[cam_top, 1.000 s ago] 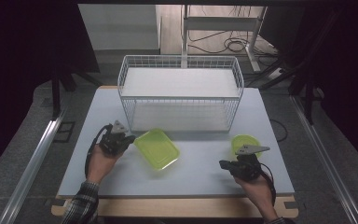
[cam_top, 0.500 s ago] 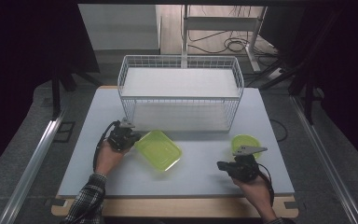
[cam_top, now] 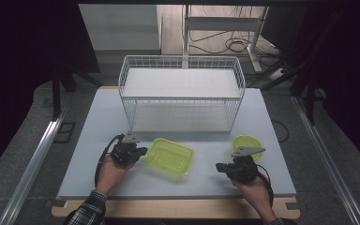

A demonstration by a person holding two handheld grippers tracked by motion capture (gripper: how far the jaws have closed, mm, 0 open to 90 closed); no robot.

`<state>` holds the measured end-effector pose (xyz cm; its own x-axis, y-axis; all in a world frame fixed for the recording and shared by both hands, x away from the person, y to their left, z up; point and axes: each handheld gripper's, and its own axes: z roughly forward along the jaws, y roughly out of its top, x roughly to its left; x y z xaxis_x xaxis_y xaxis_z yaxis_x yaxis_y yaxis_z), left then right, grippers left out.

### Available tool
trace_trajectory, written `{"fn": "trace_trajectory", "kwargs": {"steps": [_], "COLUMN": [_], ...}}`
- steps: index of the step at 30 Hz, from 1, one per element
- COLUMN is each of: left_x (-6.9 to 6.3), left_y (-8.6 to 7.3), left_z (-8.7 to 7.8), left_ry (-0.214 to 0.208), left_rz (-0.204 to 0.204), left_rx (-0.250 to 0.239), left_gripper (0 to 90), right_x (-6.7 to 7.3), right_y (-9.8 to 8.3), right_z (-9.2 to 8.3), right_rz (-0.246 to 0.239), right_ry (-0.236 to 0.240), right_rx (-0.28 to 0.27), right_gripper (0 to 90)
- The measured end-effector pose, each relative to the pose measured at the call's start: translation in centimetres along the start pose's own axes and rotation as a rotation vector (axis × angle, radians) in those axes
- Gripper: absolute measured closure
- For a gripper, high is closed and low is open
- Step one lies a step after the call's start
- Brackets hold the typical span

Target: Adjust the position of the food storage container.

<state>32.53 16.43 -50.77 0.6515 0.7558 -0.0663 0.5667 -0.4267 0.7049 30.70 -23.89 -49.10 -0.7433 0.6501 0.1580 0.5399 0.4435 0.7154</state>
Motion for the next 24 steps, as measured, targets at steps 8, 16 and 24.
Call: {"fn": "trace_trajectory", "kwargs": {"steps": [8, 16, 24], "left_x": [-2.9, -5.1, -7.1], "left_y": [-0.6, -0.9, -1.5], "left_z": [-0.5, -0.9, -0.9], "left_ry": [-0.025, -0.058, -0.106], "left_rz": [0.043, 0.073, 0.098], "left_rx": [-0.001, -0.009, -0.021], "left_gripper": [89.5, 89.2, 87.4], "right_x": [0.2, 0.2, 0.3], "right_y": [0.1, 0.1, 0.0], "right_z": [0.2, 0.2, 0.2], "right_rz": [-0.006, -0.002, -0.008], "right_ry": [0.0, -0.014, -0.026], "right_rx": [0.015, 0.018, 0.024], "right_gripper": [86.8, 84.6, 83.5]}}
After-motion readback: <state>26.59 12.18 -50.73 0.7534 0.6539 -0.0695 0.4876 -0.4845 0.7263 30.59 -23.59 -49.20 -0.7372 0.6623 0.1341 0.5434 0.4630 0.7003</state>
